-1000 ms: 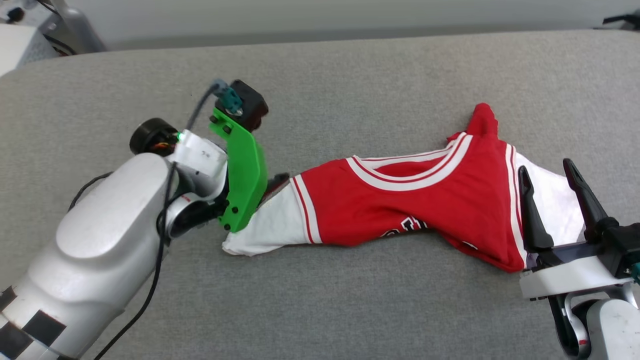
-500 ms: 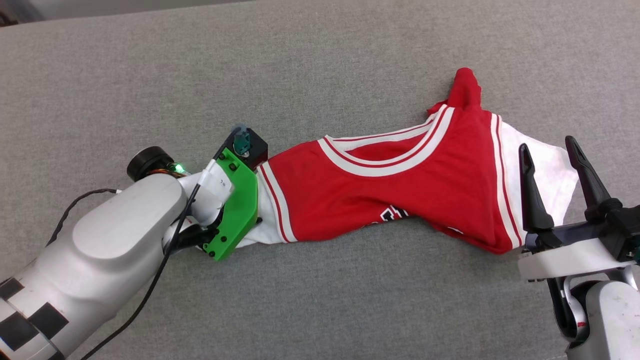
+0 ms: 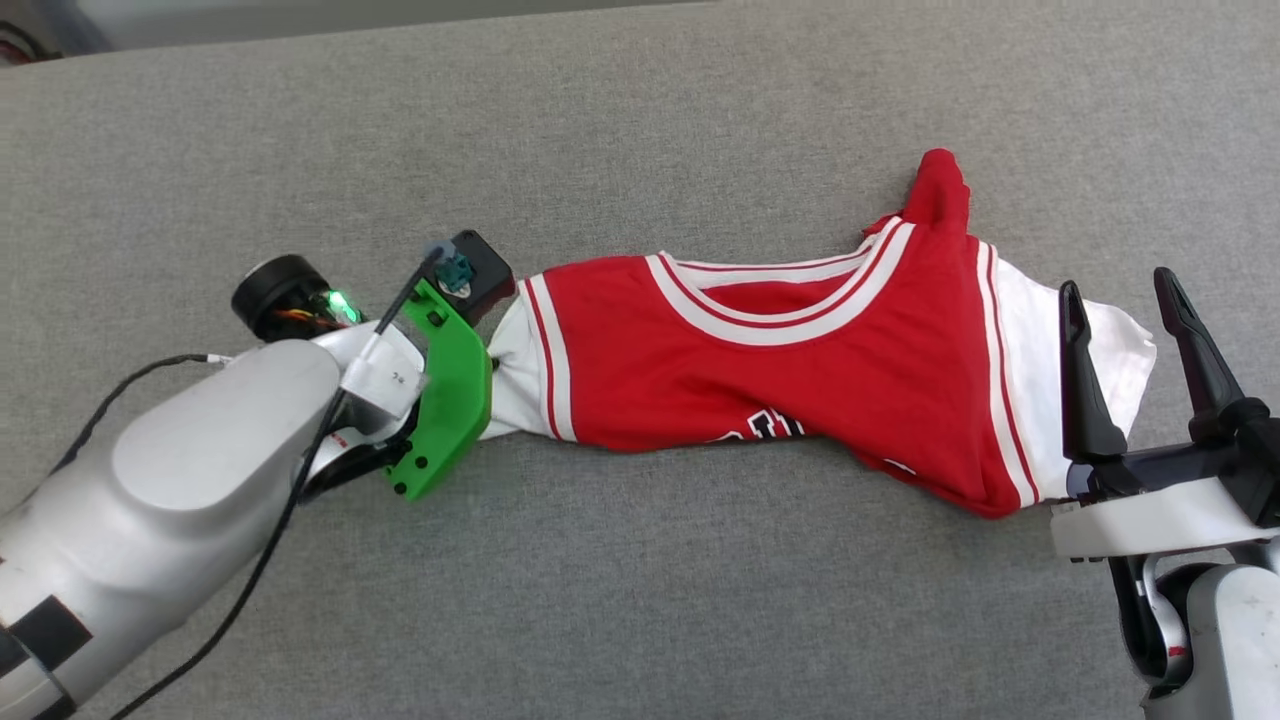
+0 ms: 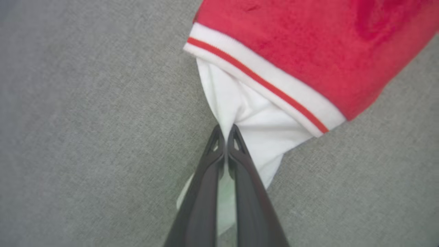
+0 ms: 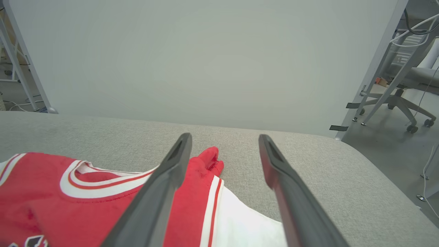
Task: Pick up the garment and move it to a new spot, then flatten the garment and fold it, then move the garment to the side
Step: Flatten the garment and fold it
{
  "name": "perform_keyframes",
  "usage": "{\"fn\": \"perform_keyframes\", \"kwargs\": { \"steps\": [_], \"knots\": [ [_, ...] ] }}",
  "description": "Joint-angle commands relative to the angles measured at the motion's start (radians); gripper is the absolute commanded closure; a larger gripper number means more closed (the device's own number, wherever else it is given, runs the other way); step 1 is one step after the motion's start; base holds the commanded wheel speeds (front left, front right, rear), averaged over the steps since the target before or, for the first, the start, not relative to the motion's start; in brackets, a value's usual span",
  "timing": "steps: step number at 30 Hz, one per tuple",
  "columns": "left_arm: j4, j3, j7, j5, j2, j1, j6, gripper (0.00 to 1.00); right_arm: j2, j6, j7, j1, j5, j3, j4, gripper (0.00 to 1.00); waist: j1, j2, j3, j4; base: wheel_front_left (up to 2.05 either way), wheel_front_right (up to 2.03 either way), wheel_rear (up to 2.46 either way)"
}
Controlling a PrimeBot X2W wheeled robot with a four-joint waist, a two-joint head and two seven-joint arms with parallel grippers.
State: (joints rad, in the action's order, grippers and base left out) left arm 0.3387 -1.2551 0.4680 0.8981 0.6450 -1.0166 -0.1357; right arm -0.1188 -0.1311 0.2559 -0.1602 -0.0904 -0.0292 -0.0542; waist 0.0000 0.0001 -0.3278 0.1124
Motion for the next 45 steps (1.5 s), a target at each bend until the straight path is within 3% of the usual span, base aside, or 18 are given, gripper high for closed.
{"fn": "perform_keyframes", "kwargs": {
  "steps": [1,8,13,20,27,35,36,37,45],
  "knots": [
    [-0.019,0.004,-0.014,0.0,0.025,-0.029,0.005,1.0,0.005,0.0,0.006,0.017,0.003,-0.005,-0.007,0.0,0.0,-0.0001,0.016,-0.009,0.0,0.0,0.0],
    [-0.167,0.047,-0.026,0.031,0.139,-0.063,0.021,1.0,0.014,0.0,0.006,0.049,-0.002,-0.024,-0.015,0.0,0.0,-0.0001,0.024,-0.016,0.0,0.0,0.0],
    [-0.204,0.077,-0.017,0.046,0.163,-0.085,0.056,1.0,0.018,0.0,0.006,0.032,-0.007,-0.019,-0.022,0.0,0.0,-0.0001,-0.009,-0.004,0.0,0.0,0.0],
    [-0.069,0.094,-0.035,0.046,0.101,-0.12,0.069,1.0,0.023,0.0,0.006,-0.023,-0.015,0.008,-0.017,0.0,0.0,-0.0001,-0.083,0.054,0.0,0.0,0.0],
    [0.199,0.093,-0.103,0.033,0.013,-0.149,0.044,1.0,0.032,0.0,0.006,-0.061,-0.016,0.008,-0.012,0.0,0.0,-0.0001,-0.145,0.111,0.0,0.0,0.0],
    [0.423,0.054,-0.236,-0.014,-0.054,-0.148,0.015,1.0,0.037,0.0,0.006,-0.067,-0.007,0.0,-0.007,0.0,0.0,-0.0001,-0.145,0.115,0.0,0.0,0.0],
    [0.436,0.054,-0.253,-0.013,-0.062,-0.147,0.013,0.64,0.037,0.0,0.006,-0.064,-0.006,-0.002,-0.008,0.0,0.0,-0.0001,-0.14,0.111,0.0,0.0,0.0],
    [0.448,0.048,-0.279,-0.022,-0.067,-0.151,0.011,0.0,0.038,0.0,0.006,-0.06,-0.005,-0.005,-0.009,0.0,0.0,-0.0001,-0.132,0.104,0.0,0.0,0.0],
    [0.448,0.088,-0.523,-0.048,-0.075,-0.203,0.018,0.0,0.043,0.0,0.006,-0.025,-0.004,-0.03,-0.018,0.0,0.0,-0.0001,-0.061,0.051,0.0,0.0,0.0]
  ]
}}
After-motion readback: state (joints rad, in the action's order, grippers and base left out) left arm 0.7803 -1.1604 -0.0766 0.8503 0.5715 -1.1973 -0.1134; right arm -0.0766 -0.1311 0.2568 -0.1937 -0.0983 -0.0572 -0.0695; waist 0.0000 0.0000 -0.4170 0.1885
